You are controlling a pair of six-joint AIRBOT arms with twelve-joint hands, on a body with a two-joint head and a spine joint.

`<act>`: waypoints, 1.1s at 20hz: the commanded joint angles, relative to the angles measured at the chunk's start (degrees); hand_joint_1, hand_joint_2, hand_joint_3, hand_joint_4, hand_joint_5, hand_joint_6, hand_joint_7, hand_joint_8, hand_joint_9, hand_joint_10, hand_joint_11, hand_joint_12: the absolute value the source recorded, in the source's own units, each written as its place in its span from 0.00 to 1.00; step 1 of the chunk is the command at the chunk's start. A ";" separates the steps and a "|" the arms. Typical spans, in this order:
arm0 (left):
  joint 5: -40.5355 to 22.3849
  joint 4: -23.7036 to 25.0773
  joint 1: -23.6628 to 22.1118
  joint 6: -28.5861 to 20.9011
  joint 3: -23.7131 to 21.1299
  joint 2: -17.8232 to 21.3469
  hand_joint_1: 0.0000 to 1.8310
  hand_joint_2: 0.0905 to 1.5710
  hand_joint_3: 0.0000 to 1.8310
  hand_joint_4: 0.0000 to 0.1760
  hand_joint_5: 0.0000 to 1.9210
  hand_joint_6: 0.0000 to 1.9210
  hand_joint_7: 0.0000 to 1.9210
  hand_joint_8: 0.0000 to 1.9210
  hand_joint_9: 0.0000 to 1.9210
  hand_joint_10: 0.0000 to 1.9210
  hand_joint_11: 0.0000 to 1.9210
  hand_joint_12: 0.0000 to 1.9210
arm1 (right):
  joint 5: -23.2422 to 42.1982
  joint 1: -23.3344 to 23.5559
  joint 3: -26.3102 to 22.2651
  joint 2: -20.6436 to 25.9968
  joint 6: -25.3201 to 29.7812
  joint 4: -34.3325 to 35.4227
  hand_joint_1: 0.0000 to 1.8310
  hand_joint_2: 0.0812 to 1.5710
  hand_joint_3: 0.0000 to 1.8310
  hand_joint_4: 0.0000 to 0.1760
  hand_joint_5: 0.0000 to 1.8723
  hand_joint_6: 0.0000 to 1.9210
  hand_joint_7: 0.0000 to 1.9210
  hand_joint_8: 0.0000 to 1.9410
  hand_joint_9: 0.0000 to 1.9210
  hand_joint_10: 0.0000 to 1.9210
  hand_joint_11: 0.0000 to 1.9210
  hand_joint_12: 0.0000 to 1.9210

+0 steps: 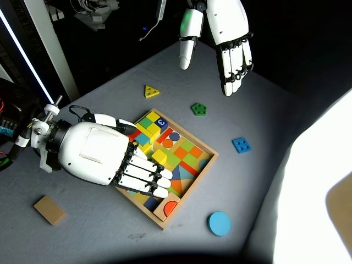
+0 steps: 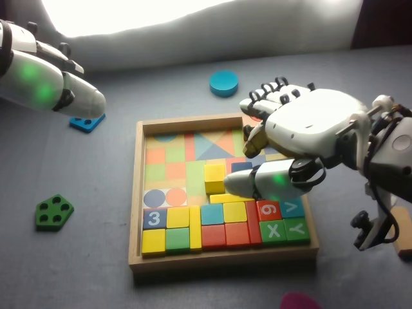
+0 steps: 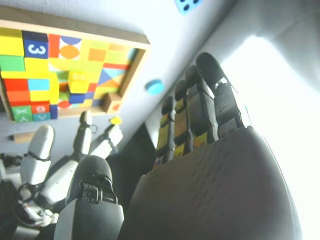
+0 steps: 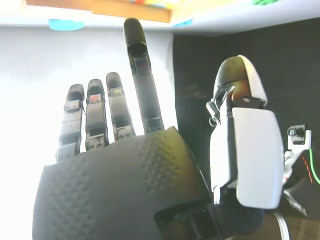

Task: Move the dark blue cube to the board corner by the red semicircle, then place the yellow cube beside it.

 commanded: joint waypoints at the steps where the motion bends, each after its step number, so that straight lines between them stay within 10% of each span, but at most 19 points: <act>1: -3.73 2.22 -0.81 -0.07 0.30 0.13 0.00 0.75 0.00 0.20 0.07 0.00 0.09 0.00 0.11 0.00 0.00 0.42 | 2.83 0.18 -0.12 0.10 0.02 -2.35 0.00 0.69 0.00 0.26 0.37 0.03 0.03 0.00 0.00 0.00 0.00 0.00; 22: -3.88 2.24 -0.31 0.09 1.01 0.15 0.00 0.76 0.00 0.15 0.09 0.00 0.10 0.00 0.12 0.00 0.00 0.43 | 1.60 -2.60 1.38 -1.79 -1.41 -2.48 0.00 0.70 0.00 0.21 0.38 0.02 0.04 0.01 0.00 0.00 0.00 0.00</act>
